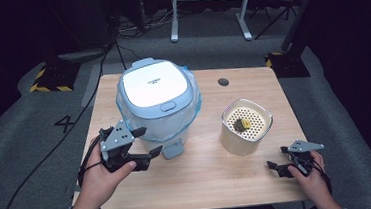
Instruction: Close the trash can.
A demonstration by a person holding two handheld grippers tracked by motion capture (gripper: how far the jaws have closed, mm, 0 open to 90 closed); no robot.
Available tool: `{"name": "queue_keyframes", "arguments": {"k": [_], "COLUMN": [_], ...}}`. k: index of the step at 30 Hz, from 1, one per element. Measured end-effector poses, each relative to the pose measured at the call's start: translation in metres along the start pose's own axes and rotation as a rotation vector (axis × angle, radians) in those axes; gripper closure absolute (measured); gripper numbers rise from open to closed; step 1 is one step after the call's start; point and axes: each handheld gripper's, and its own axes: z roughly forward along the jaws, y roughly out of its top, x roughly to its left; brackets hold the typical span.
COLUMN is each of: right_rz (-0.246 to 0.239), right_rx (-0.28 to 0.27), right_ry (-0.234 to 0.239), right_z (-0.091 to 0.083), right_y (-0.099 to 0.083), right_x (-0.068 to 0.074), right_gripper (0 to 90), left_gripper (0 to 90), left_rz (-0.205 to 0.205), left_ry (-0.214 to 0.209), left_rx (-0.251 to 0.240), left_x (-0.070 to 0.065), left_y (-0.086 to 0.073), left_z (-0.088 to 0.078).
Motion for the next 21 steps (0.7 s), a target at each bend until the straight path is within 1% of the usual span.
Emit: {"name": "queue_keyframes", "arguments": {"k": [3, 4, 5, 6, 8, 13, 16, 17, 19, 20, 21], "right_rz": [0.001, 0.0, 0.0, 0.0, -0.001, -0.001, 0.0, -0.001, -0.001, -0.001, -0.001], "right_rx": [0.0, 0.0, 0.0, 0.0, 0.0, 0.0, 0.0, 0.0, 0.0, 0.0, 0.0], "right_ry": [0.0, 0.0, 0.0, -0.001, -0.001, -0.001, -0.001, -0.001, -0.001, -0.001, -0.001], "right_z": [0.0, 0.0, 0.0, 0.0, 0.0, 0.0, 0.0, 0.0, 0.0, 0.0, 0.0], "right_y": [0.0, 0.0, 0.0, 0.0, 0.0, 0.0, 0.0, 0.0, 0.0, 0.0, 0.0], "right_x": [0.0, 0.0, 0.0, 0.0, 0.0, 0.0, 0.0, 0.0, 0.0, 0.0, 0.0], "right_gripper": [12.8, 12.8, 12.8, 12.8, 12.8, 12.8, 12.8, 12.8, 12.8, 12.8, 12.8], "left_gripper": [27.3, 27.2, 27.0, 26.8, 26.4, 25.7, 25.7, 25.7, 25.7, 25.7, 25.7], "left_rz": [-0.013, -0.013, -0.015, -0.015, -0.018, -0.037, -0.056, -0.063, -0.063, -0.062, -0.07], "left_ry": [0.004, 0.004, 0.015, 0.026, 0.03, 0.047, 0.051, 0.052, 0.061, 0.067, 0.066], "left_rx": [0.01, 0.01, 0.02, 0.025, 0.032, 0.03, 0.05, 0.063, 0.096, 0.108, 0.116], "left_x": [0.002, 0.002, 0.004, 0.005, 0.007, 0.013, 0.016, 0.017, 0.018, 0.019, 0.02], "left_y": [-0.011, -0.011, -0.019, -0.022, -0.03, -0.052, -0.066, -0.07, -0.078, -0.081, -0.085], "left_z": [0.004, 0.004, 0.006, 0.008, 0.01, 0.015, 0.021, 0.023, 0.028, 0.029, 0.031]}}
